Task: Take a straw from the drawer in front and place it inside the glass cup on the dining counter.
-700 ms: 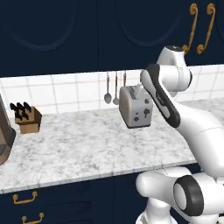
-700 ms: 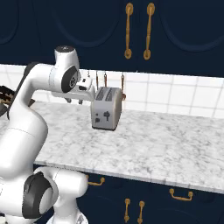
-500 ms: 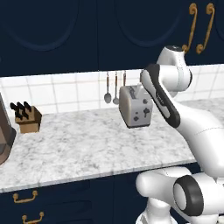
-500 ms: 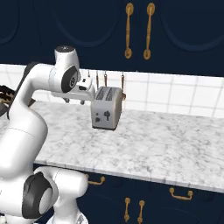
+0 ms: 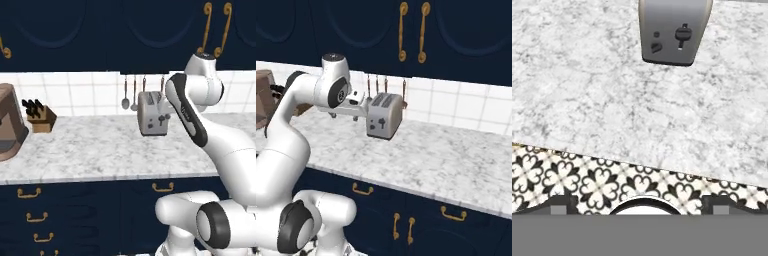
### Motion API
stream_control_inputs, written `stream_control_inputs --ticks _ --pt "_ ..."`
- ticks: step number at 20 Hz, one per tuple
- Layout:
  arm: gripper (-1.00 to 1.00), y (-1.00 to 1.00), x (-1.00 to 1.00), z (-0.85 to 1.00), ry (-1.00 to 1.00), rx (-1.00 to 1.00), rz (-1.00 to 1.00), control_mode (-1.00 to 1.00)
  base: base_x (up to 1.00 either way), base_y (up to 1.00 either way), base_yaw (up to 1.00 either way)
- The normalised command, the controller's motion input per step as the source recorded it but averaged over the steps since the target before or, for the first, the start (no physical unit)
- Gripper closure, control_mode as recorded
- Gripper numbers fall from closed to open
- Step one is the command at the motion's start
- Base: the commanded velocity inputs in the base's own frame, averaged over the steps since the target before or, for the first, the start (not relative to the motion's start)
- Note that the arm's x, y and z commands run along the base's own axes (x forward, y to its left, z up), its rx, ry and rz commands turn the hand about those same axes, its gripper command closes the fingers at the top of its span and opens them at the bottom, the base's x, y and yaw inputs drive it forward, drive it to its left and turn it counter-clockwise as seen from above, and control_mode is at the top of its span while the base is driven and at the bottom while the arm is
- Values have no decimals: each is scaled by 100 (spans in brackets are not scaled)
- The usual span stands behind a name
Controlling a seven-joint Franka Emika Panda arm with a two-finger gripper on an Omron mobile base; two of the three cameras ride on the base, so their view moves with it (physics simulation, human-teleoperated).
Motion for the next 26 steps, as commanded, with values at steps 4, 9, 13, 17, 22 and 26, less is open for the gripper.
stream_control_inputs --ticks 4,9,13,17,22,26 --pt "-100 0 0 0 0 0 0 100 0 -76 62" --pt "-100 0 0 0 0 0 0 100 -21 -81 61" --pt "-100 0 0 0 0 0 0 100 -42 -67 57" --pt "-100 0 0 0 0 0 0 100 -47 -53 57" --pt "-100 0 0 0 0 0 0 100 -15 -60 56" --pt "-100 0 0 0 0 0 0 100 -2 -71 55"
